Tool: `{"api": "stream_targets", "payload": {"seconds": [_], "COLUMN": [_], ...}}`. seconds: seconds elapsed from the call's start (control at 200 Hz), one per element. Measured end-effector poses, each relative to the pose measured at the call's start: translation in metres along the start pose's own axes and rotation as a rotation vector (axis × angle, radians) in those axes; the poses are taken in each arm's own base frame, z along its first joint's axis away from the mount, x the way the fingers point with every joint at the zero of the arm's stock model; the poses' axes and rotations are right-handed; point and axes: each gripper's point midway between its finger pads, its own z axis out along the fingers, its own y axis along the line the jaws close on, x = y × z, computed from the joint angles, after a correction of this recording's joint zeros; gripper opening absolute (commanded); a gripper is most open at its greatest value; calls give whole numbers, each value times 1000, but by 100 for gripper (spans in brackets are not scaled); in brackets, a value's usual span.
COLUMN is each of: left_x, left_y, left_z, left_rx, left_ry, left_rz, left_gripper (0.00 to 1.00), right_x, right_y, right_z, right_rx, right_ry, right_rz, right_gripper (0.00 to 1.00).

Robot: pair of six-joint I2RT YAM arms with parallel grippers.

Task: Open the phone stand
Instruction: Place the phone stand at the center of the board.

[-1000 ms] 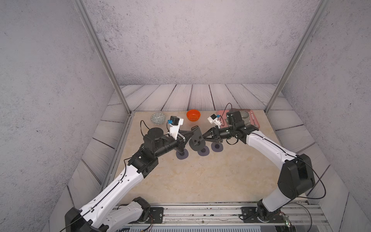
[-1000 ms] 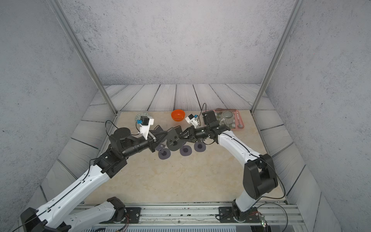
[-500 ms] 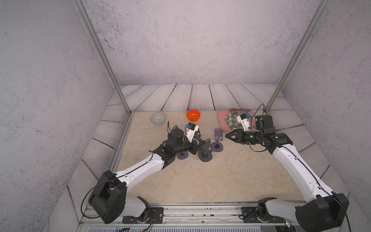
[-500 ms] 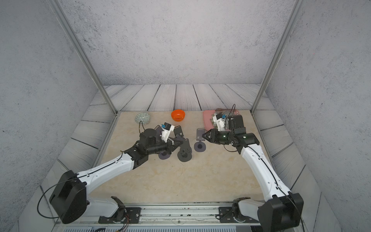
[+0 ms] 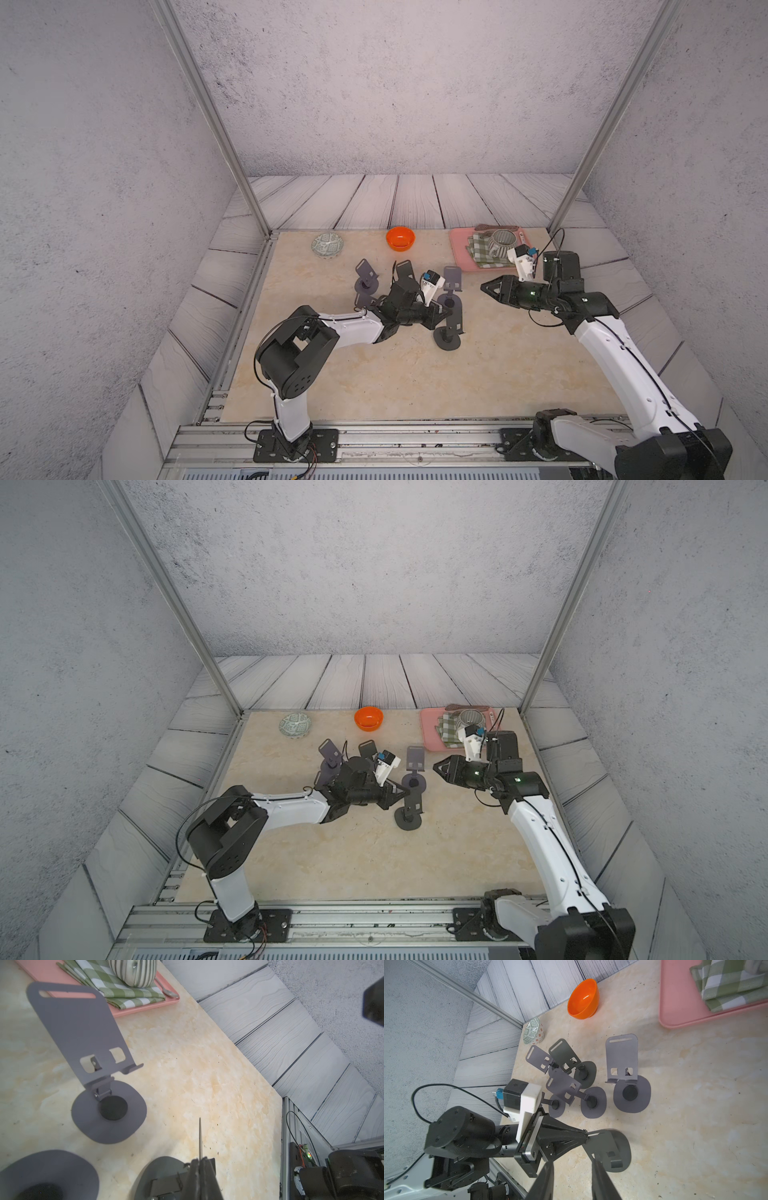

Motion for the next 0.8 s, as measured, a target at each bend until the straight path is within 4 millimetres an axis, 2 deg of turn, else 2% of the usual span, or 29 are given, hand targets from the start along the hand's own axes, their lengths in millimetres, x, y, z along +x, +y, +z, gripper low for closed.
{"api": "stream_targets", "payload": {"seconds": [0.085, 0.16, 0.3, 0.495, 0.626, 0.801], "left_x": [-4, -5, -6, -10, -16, -36], "left_y": [0, 1, -1, -3, -10, -25], "left_z": [4, 6, 7, 7, 0, -6], "left_rx": [3, 5, 10, 10, 9, 32], "left_ry": [-5, -3, 0, 9, 17, 3], "left_rz": [8, 11, 18, 31, 39, 75], "left_gripper": [2, 16, 35, 46, 48, 48], "right_x": [1, 1, -3, -10, -12, -12], "right_y": [-4, -7, -9, -9, -11, -14], "right_z": [2, 3, 6, 3, 2, 1], "right_rx": [5, 9, 9, -5, 3, 26], "right_ry": [0, 2, -6, -30, -37, -45], "right_rz": [6, 12, 12, 18, 14, 5], "right_gripper": [34, 34, 35, 36, 37, 37]}}
